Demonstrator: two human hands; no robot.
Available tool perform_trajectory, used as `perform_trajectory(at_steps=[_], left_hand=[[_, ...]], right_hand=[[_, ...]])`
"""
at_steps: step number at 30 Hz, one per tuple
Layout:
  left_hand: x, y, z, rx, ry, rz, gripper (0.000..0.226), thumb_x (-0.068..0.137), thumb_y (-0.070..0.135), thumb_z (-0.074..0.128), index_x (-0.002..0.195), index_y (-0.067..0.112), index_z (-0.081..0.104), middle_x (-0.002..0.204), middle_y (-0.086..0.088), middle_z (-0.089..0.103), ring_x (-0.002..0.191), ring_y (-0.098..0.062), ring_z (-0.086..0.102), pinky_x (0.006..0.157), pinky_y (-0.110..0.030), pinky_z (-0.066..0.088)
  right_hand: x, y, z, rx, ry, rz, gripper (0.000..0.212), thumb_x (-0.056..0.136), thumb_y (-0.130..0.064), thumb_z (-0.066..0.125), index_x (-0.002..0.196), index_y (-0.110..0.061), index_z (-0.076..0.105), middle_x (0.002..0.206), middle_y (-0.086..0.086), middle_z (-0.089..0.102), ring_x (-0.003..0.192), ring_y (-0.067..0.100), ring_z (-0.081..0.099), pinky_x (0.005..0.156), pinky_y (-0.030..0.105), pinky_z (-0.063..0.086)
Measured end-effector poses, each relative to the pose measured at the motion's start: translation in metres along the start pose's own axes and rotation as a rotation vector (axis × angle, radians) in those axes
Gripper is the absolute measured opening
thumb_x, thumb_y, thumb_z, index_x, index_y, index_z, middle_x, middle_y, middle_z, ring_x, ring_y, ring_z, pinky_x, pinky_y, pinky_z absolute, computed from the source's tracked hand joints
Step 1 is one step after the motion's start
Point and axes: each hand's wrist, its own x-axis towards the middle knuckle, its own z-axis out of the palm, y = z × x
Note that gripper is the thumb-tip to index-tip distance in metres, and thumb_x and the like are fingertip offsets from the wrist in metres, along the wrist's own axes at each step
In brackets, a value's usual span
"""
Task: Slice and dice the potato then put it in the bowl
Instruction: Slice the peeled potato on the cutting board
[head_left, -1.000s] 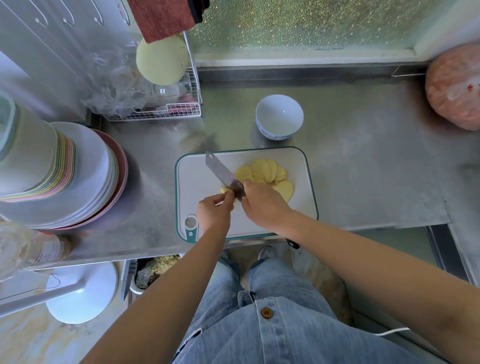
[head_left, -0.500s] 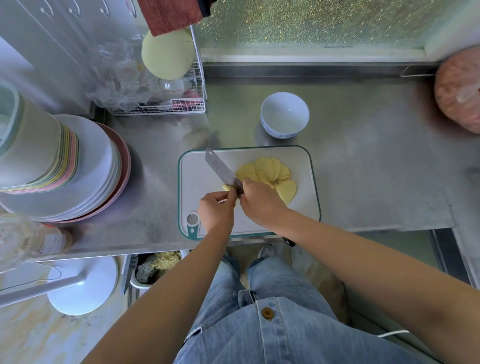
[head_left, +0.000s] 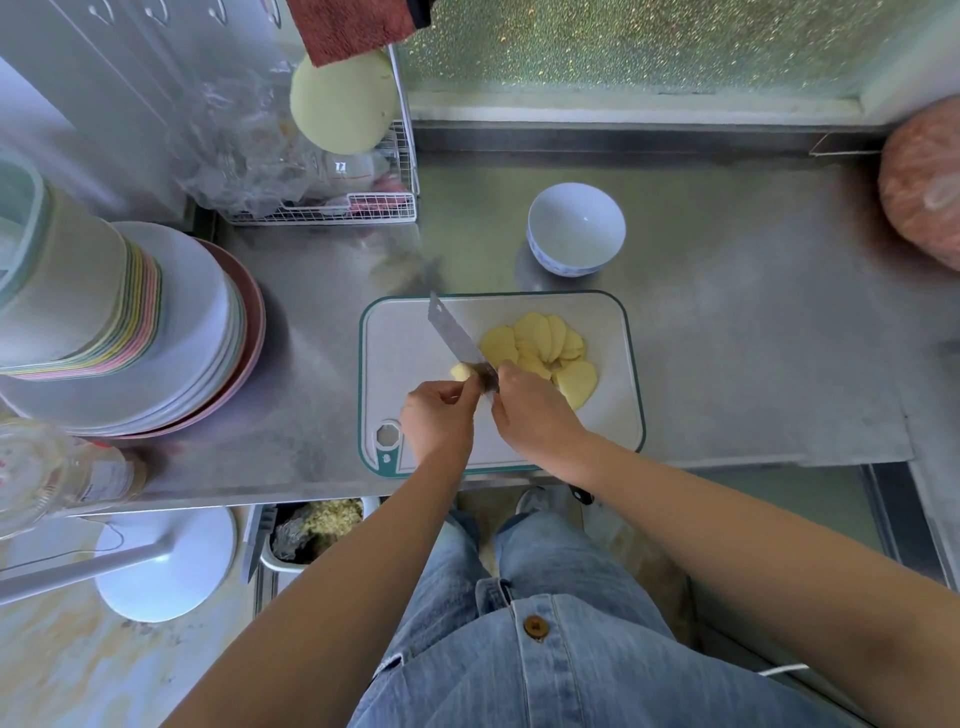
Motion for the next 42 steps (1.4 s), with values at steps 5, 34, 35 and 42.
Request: perform_trajectory(at_steps=[5,34,35,42], left_hand=[[0.001,-0.002,-0.006,0.030,0.035,-0.022,0.020,0.086,0.032,0.068,0.087,0.013,0.076,0.082,-0.002,0.074,0.075,-0.018,0.067,0.069,-0.027,0.053],[-0.007,0.004,-0.002,0.111,0.035,-0.093,0.027,0.090,0.034,0.057,0.084,0.010,0.069,0.079,-0.003,0.070,0.074,-0.021,0.065,0.060,-0.025,0.046],[-0.006,0.004,-0.002,0.113,0.030,-0.093,0.029,0.090,0.035,0.058,0.083,0.010,0.069,0.077,-0.003,0.070,0.072,-0.021,0.064,0.058,-0.024,0.044],[-0.002,0.004,-0.002,0.124,0.021,-0.114,0.031,0.087,0.032,0.060,0.077,0.004,0.070,0.073,-0.007,0.069,0.065,-0.023,0.061,0.051,-0.023,0.039]], right_hand=[[0.004,0.005,0.010,0.017,-0.051,-0.031,0.009,0.098,-0.016,0.041,0.100,-0.009,0.047,0.073,0.000,0.047,0.068,0.022,0.051,0.052,0.027,0.029],[-0.024,0.005,0.002,-0.144,0.014,-0.122,0.020,0.098,-0.016,0.041,0.116,-0.008,0.044,0.079,0.002,0.050,0.073,0.024,0.059,0.056,0.032,0.035],[-0.025,0.006,0.004,-0.145,0.010,-0.114,0.019,0.098,-0.016,0.041,0.115,-0.008,0.044,0.079,0.002,0.050,0.070,0.023,0.057,0.055,0.031,0.035],[-0.022,-0.003,0.012,-0.143,-0.011,-0.093,0.019,0.097,-0.012,0.041,0.114,-0.007,0.046,0.091,0.008,0.060,0.075,0.025,0.060,0.059,0.033,0.043]])
